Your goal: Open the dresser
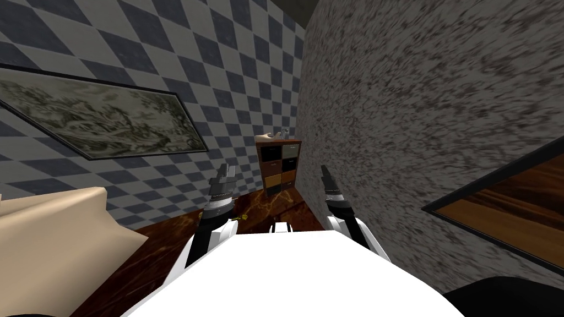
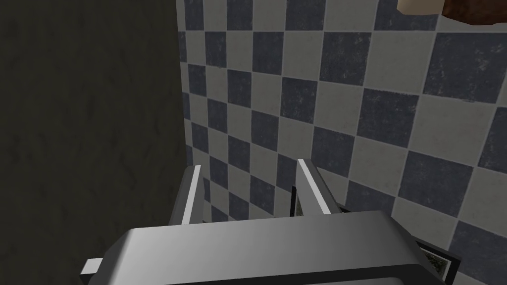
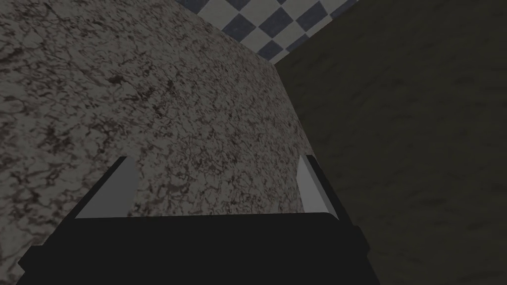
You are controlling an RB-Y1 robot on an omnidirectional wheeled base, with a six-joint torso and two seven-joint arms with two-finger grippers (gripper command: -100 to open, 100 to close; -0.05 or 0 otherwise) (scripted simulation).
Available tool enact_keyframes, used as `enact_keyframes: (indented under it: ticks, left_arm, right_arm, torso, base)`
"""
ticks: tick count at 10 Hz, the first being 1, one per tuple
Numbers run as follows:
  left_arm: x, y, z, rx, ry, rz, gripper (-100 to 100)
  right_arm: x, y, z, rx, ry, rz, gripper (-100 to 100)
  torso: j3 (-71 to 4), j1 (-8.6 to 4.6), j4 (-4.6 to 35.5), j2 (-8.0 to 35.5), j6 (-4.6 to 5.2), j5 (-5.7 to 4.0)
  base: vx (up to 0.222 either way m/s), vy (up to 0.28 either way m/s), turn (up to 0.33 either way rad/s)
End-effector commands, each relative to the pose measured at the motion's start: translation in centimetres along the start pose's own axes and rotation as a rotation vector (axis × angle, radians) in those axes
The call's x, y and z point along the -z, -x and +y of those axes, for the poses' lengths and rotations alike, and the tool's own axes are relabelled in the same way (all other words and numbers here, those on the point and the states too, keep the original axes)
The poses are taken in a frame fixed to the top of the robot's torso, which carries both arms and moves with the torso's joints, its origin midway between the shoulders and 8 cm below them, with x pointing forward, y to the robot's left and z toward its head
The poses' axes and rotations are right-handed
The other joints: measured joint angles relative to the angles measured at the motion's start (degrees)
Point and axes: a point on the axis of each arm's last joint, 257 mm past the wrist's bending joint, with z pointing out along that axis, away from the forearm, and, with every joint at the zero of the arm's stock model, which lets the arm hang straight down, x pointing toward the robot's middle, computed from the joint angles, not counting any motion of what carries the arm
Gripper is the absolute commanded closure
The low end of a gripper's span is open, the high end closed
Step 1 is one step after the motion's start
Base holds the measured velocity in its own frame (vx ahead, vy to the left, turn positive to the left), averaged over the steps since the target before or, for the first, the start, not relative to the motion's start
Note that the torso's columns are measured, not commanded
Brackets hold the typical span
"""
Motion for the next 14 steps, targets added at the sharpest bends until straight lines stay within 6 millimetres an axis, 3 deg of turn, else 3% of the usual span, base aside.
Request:
enact_keyframes:
  ticks: [1,14]
  left_arm:
    - [0.0,0.0,0.0,0.000,0.000,0.000,0]
    - [0.0,0.0,0.0,0.000,0.000,0.000,0]
  right_arm:
    - [0.0,-0.7,-0.8,0.096,0.009,0.031,-100]
    - [-0.5,-3.9,-4.8,0.553,0.054,0.129,-100]
  torso:
    - [0.02,-0.05,0.01,0.05,0.00,-0.01]
    - [0.02,0.07,0.01,0.04,0.00,0.03]
  base:
    - [0.033,0.058,-0.031]
    - [0.052,0.067,-0.029]
